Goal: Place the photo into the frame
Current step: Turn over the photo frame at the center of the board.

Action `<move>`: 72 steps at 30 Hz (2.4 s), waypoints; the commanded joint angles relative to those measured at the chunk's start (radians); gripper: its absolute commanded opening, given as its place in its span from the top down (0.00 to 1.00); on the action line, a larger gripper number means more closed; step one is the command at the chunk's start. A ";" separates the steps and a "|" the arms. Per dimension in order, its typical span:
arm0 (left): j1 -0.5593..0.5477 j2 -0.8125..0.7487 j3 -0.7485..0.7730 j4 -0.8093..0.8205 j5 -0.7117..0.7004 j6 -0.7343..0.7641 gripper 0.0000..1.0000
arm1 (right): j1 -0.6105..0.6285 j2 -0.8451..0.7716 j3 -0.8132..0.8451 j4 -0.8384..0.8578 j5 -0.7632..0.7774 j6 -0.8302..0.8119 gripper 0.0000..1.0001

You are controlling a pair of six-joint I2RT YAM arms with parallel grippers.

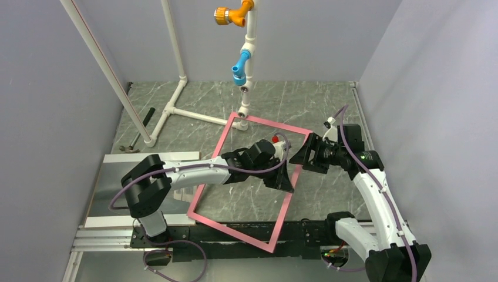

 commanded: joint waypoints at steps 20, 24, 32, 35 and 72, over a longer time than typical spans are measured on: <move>0.001 -0.238 -0.066 0.219 0.033 0.006 1.00 | -0.098 0.032 -0.048 0.302 -0.348 0.134 0.63; 0.001 -0.262 -0.071 0.201 0.019 0.014 0.99 | -0.099 0.024 -0.032 0.293 -0.333 0.143 0.88; 0.001 -0.264 -0.018 0.110 0.023 0.063 0.48 | -0.098 0.037 0.054 0.227 -0.274 0.136 1.00; 0.000 -0.263 0.047 -0.009 0.000 0.117 0.24 | -0.098 0.054 0.114 0.158 -0.233 0.125 1.00; -0.172 -0.006 0.632 -0.703 -0.427 0.269 0.99 | -0.090 0.092 0.351 -0.015 -0.175 0.180 0.99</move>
